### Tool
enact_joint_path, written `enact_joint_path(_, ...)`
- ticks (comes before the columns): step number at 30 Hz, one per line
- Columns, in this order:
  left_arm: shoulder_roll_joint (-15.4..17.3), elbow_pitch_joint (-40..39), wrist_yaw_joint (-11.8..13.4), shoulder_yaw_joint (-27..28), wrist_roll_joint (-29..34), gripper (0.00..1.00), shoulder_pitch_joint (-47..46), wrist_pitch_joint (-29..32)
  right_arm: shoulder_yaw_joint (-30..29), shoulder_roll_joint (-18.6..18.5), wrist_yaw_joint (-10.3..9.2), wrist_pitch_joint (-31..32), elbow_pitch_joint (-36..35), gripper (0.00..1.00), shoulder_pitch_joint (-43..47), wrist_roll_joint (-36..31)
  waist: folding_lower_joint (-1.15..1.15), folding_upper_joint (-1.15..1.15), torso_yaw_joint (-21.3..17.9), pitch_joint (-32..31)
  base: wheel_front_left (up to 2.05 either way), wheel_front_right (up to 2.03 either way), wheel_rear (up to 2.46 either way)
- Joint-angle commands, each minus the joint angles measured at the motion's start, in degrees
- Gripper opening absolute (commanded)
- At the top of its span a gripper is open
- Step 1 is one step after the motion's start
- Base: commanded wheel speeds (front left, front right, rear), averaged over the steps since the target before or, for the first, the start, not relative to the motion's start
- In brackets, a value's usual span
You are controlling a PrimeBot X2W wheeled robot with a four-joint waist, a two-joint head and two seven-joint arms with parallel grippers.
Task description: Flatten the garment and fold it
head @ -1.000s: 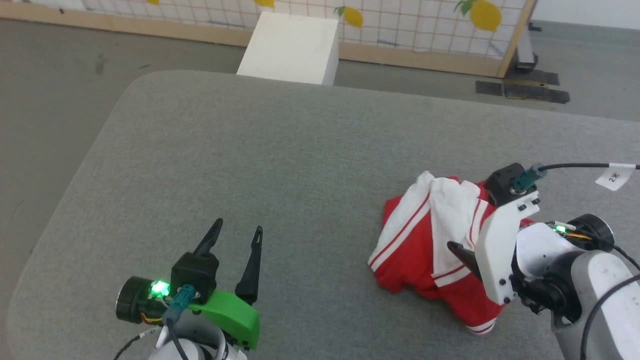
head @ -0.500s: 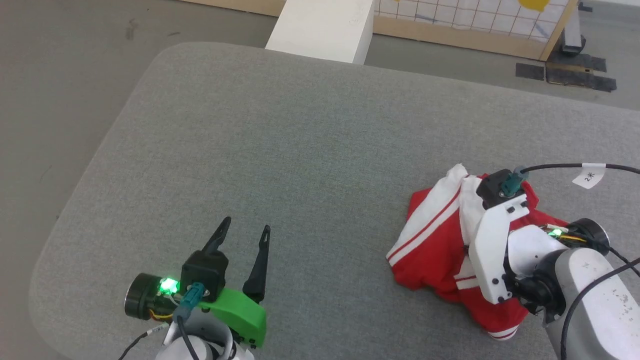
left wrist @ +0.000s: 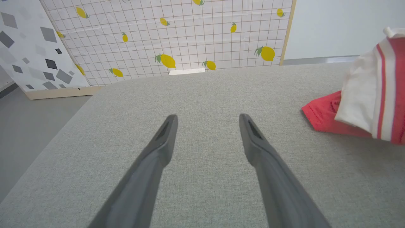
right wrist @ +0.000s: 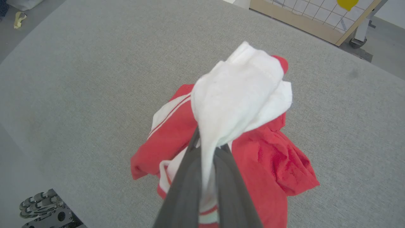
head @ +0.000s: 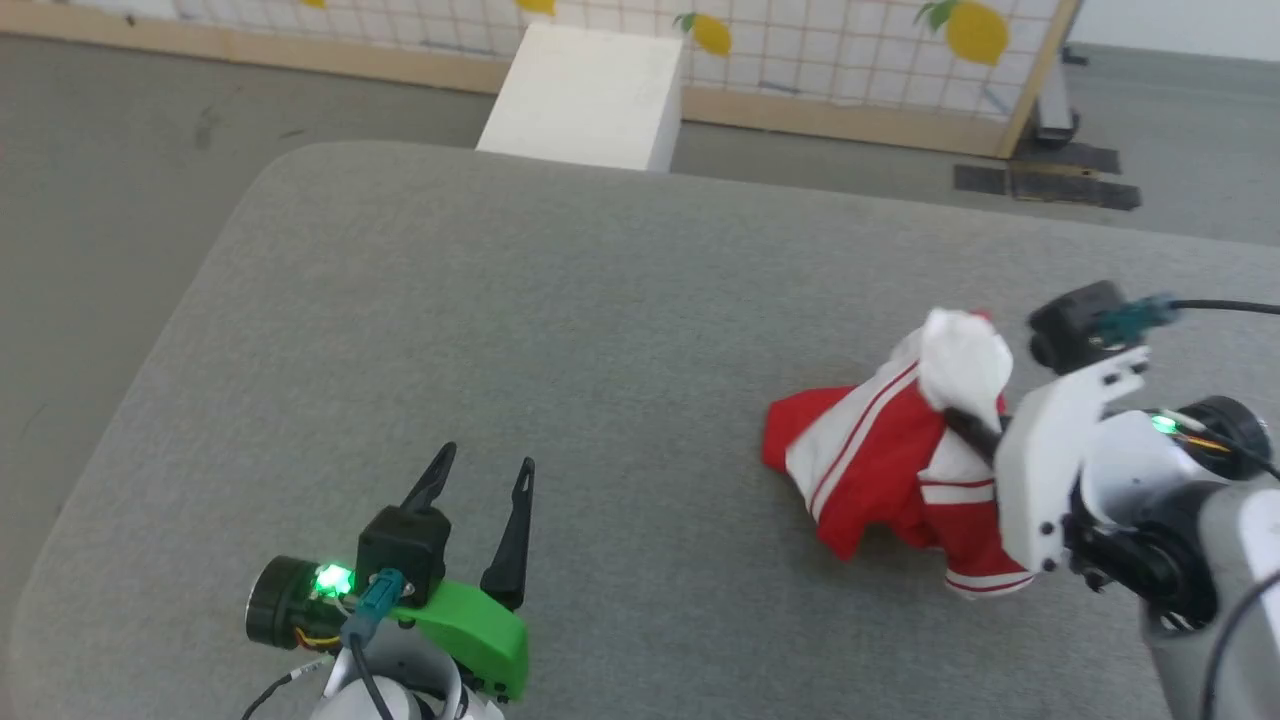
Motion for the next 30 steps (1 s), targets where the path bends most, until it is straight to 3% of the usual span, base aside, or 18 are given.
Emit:
enact_joint_path(1, 0.33, 0.03, 0.28, 0.26, -0.85, 1.00, 0.42, 0.11, -1.38, -0.16, -0.08, -0.81, -1.35, 0.00, 1.85, 0.80, 0.00, 0.00, -2.57, -1.98, 0.00, 0.00, 0.00)
enact_joint_path(6, 0.79, -0.76, 0.59, 0.42, -1.36, 1.00, 1.10, 0.50, -10.23, 3.65, -0.08, -2.16, -3.44, 0.00, 8.90, 1.84, 0.00, 0.00, -5.34, -2.44, 0.00, 0.00, 0.00)
enact_joint_path(9, 0.95, -1.33, 0.68, 0.30, -1.45, 1.00, 1.15, 0.95, -12.70, 4.74, -0.08, -2.70, -2.92, 0.00, 14.06, 0.34, 0.00, 0.00, -6.43, -2.26, 0.00, 0.00, 0.00)
enact_joint_path(10, 1.01, -1.53, 0.73, 0.30, -1.51, 1.00, 1.15, 1.06, -13.09, 5.20, -0.08, -2.84, -2.42, 0.08, 15.89, -0.09, 0.00, 0.00, -6.79, -2.17, 0.00, 0.00, 0.00)
enact_joint_path(11, 1.08, -1.65, 0.75, 0.32, -1.56, 1.00, 1.16, 1.13, -13.33, 5.52, -0.08, -3.09, -2.02, 0.46, 17.11, -0.54, 0.00, 0.00, -7.07, -2.10, 0.00, 0.00, 0.00)
enact_joint_path(12, 1.18, -1.82, 0.76, 0.33, -1.61, 1.00, 1.14, 1.22, -14.05, 6.13, -0.08, -3.55, -1.29, 1.00, 18.41, -1.39, 0.00, 0.00, -7.41, -1.96, 0.00, 0.00, 0.00)
enact_joint_path(19, 1.52, -2.26, 0.78, 0.35, -1.94, 1.00, 0.81, 1.83, -13.98, 7.26, -0.08, -7.42, 0.08, 1.00, 20.26, -5.05, 0.00, 0.00, -8.78, -1.88, 0.00, 0.00, 0.00)
enact_joint_path(23, 1.38, -2.38, 0.81, 0.37, -2.43, 1.00, 0.85, 2.03, -13.40, 5.79, -0.08, -12.10, -2.55, 1.00, 17.67, -5.56, 0.00, 0.00, -9.53, -2.62, 0.00, 0.00, 0.00)
enact_joint_path(30, 0.39, -3.14, 1.13, 0.58, -3.77, 1.00, 0.63, 2.63, -10.36, 1.34, -0.08, -28.43, -7.37, 1.00, 15.77, -2.96, 0.00, 0.00, -10.53, -3.62, 0.00, 0.00, 0.00)
